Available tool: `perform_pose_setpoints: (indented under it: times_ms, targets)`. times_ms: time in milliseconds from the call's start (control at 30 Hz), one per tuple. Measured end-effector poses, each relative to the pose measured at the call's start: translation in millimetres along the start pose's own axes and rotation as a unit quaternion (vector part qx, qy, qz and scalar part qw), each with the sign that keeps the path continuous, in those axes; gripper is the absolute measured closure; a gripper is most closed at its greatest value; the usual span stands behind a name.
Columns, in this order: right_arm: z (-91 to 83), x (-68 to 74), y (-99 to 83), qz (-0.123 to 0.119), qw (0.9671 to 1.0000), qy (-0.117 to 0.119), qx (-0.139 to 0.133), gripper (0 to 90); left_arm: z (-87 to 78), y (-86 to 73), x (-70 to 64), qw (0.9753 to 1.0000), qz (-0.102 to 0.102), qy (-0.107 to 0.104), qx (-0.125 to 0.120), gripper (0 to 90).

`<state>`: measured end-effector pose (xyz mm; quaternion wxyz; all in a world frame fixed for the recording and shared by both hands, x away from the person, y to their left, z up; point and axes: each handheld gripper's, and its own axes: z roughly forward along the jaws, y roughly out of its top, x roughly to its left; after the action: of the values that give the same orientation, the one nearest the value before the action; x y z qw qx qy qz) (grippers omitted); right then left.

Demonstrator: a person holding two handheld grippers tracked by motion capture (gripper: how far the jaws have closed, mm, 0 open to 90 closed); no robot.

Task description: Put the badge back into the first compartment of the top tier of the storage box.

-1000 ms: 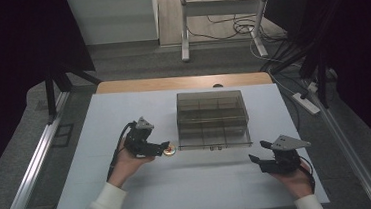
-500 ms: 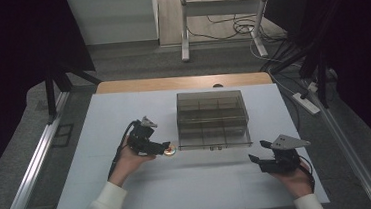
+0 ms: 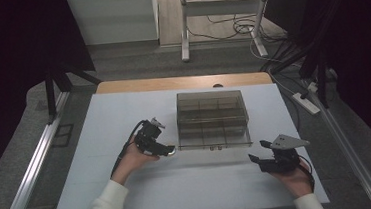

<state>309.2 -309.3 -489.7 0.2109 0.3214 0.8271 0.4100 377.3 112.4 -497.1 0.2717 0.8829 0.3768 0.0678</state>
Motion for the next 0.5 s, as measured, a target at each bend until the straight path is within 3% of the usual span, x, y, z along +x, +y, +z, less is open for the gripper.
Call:
perform_pose_setpoints:
  times_ms: [367,500]
  targets:
    - [0.4,0.7,0.2,0.000,1.0000,-0.003,0.001,30.7,12.2,12.4,-3.9,0.9990,0.024,-0.007,0.037,17.6]
    - [1.2,0.9,0.0,0.000,1.0000,-0.002,0.003,30.7,20.2,15.4,-6.1,0.9978,0.029,0.004,0.059,17.9]
